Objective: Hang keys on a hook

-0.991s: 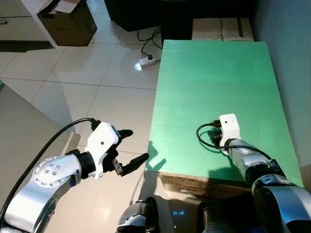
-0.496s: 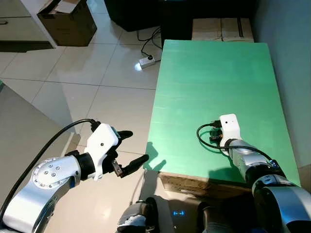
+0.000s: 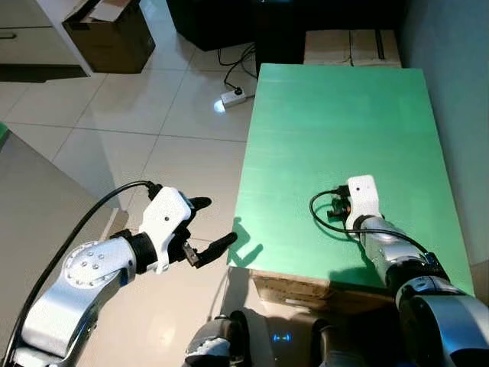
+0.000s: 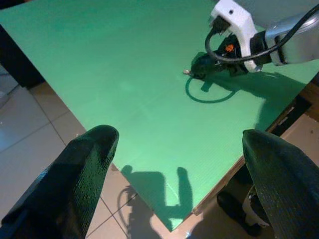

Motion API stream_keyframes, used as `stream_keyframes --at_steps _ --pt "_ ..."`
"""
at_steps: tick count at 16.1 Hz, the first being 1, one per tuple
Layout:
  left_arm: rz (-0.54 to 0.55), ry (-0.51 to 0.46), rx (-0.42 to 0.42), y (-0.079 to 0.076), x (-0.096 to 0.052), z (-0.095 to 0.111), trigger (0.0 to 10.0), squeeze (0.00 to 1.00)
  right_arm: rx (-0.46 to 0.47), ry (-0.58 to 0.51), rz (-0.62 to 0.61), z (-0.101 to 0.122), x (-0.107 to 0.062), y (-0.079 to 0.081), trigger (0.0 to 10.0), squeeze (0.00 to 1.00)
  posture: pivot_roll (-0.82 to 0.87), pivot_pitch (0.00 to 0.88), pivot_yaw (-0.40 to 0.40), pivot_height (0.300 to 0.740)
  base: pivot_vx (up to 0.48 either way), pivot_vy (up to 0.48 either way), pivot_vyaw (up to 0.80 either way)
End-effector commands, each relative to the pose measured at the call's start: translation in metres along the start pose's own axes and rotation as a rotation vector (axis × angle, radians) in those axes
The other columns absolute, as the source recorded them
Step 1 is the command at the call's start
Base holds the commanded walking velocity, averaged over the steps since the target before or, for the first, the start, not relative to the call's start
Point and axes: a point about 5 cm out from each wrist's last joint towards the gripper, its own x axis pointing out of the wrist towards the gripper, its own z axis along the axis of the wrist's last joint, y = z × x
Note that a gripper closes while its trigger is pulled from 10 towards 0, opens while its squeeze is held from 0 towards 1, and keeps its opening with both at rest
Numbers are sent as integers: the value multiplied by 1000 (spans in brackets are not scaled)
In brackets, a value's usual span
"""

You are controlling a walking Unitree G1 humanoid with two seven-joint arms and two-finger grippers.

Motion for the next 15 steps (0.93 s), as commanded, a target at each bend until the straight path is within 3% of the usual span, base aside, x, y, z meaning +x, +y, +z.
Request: stream_keyframes --at_steps 1,7,11,15 --pt "15 3 14 4 -1 -1 10000 0 55 -14 14 -7 -1 4 0 0 104 149 141 740 0 0 0" --pt "102 -18 4 15 21 -16 10000 0 -62 -181 -19 0 -8 13 0 0 -23 97 137 740 0 0 0" --pt "233 -73 -21 24 32 -17 10000 0 -226 -292 -104 -3 -25 18 0 0 -46 92 115 740 0 0 0" --pt "253 -83 -19 27 35 -18 10000 0 -246 -254 -170 -9 -26 12 0 0 -42 87 115 740 0 0 0"
